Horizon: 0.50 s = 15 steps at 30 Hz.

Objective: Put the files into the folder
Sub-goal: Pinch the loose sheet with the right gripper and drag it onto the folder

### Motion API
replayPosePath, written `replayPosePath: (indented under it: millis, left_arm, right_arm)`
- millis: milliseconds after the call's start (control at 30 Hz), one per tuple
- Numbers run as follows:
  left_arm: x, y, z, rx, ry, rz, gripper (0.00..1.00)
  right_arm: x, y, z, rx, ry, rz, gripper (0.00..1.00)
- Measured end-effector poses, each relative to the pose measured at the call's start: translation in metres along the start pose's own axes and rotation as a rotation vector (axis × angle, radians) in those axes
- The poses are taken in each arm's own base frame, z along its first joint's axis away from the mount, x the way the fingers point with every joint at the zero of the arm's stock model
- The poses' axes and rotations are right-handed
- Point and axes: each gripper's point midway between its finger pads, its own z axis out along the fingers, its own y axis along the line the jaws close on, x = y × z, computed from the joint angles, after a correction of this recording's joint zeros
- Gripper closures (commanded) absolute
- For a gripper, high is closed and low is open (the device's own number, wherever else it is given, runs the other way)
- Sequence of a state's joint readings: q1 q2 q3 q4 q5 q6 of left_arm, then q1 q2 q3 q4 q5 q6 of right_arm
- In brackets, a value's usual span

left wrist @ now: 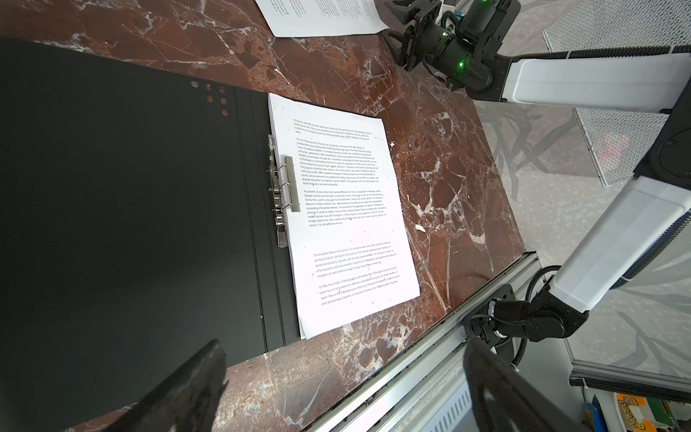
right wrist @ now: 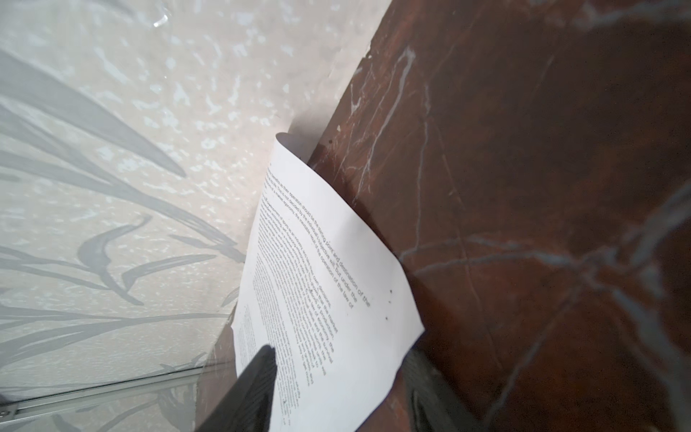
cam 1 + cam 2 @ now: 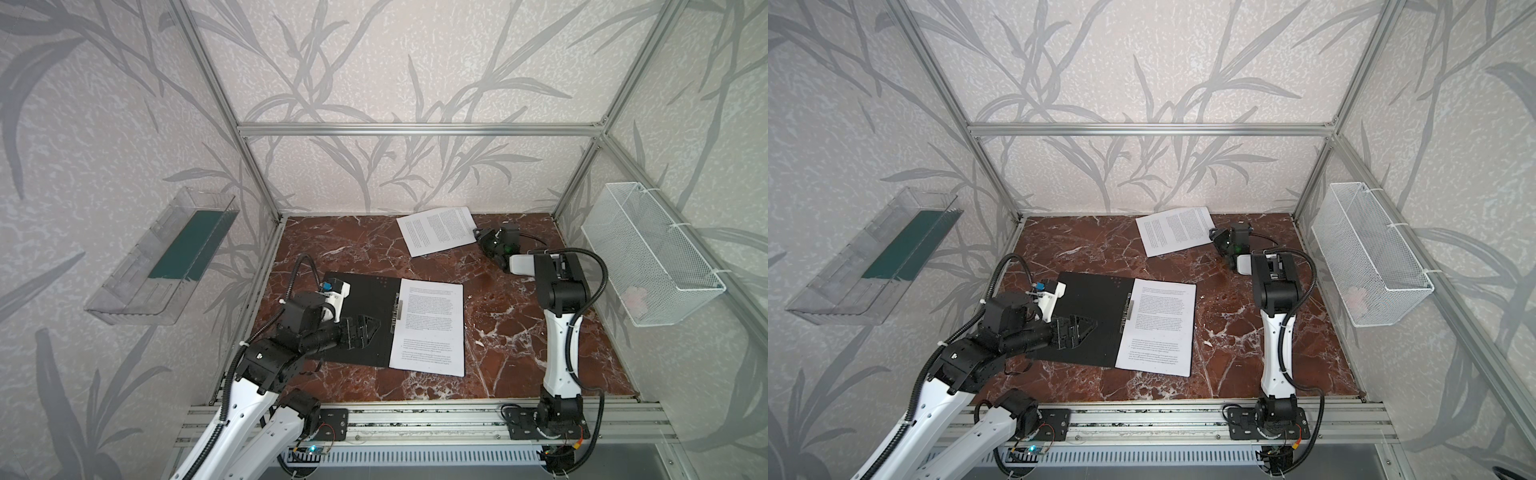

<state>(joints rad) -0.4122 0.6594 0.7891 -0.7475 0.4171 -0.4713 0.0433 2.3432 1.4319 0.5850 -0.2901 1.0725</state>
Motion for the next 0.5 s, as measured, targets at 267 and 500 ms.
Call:
replayPosePath:
  millis: [267,500]
  left_arm:
    - [0.001,0.001,0.003,-0.005,0.011,-0.004,0.01]
    - [0.001,0.002,0.003,-0.007,0.015,-0.006,0.01]
  right_arm:
    - [-0.001,0.010,-0.001,-0.052,0.005,-0.042,0.47]
    - [0.004,-0.006,0.001,0.043,0.040,-0.056,0.52]
